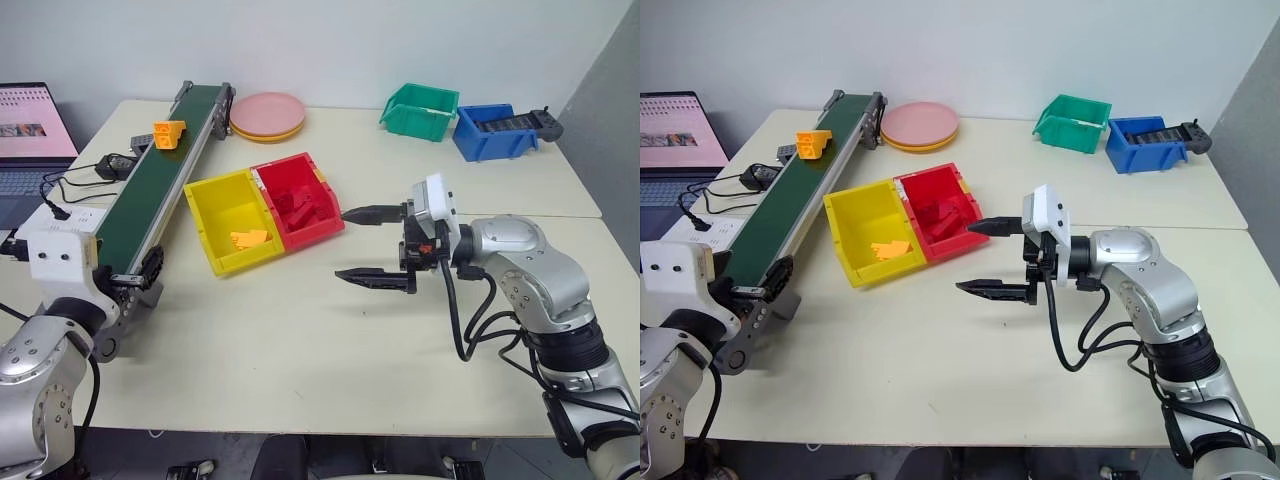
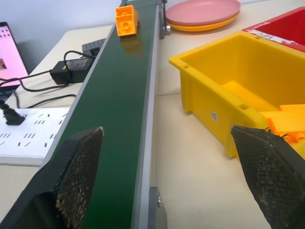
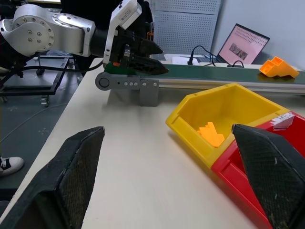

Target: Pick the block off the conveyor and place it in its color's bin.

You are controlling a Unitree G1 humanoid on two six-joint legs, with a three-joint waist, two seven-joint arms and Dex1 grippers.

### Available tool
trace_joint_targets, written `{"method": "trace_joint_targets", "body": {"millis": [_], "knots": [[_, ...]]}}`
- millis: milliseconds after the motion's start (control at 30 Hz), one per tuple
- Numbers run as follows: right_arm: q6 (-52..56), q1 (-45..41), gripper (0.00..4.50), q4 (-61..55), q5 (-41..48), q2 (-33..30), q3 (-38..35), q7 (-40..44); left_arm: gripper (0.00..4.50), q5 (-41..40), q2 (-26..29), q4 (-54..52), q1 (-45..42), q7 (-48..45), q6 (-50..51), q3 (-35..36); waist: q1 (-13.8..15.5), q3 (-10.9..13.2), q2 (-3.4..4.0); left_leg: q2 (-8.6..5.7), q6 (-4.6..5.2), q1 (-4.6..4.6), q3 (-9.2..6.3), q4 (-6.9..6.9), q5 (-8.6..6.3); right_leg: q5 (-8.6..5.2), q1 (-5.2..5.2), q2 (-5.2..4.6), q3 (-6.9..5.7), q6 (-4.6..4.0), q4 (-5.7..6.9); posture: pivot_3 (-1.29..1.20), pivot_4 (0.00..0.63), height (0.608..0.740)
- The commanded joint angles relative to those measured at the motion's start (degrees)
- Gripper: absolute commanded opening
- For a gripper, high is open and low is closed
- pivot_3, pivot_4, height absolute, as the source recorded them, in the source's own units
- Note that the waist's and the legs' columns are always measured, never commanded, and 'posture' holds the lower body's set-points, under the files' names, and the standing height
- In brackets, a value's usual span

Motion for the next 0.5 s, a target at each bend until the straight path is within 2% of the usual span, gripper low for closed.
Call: {"method": "trace_joint_targets", "body": {"millis": [33, 500], "knots": [[-1.20, 0.18, 4.50, -1.68, -0.96, -0.09, 0.30, -0.08, 4.49, -0.47, 0.76, -0.58, -0.47, 0.09, 0.16, 2.05, 0.00, 0.00, 0.00, 0.00, 0.00, 0.00, 0.00, 0.00, 0.00, 0.00, 0.00, 0.00, 0.00, 0.00, 0.00, 0.00, 0.150, 0.740], [0.76, 0.02, 4.50, -2.15, -1.40, 0.13, 0.62, -1.69, 4.49, -0.56, 3.01, 2.20, -1.13, -0.27, 1.30, 3.18, -0.02, 0.00, 0.00, 0.00, 0.00, 0.00, 0.00, 0.00, 0.00, 0.00, 0.00, 0.00, 0.00, 0.00, 0.00, 0.00, 0.150, 0.740]]}}
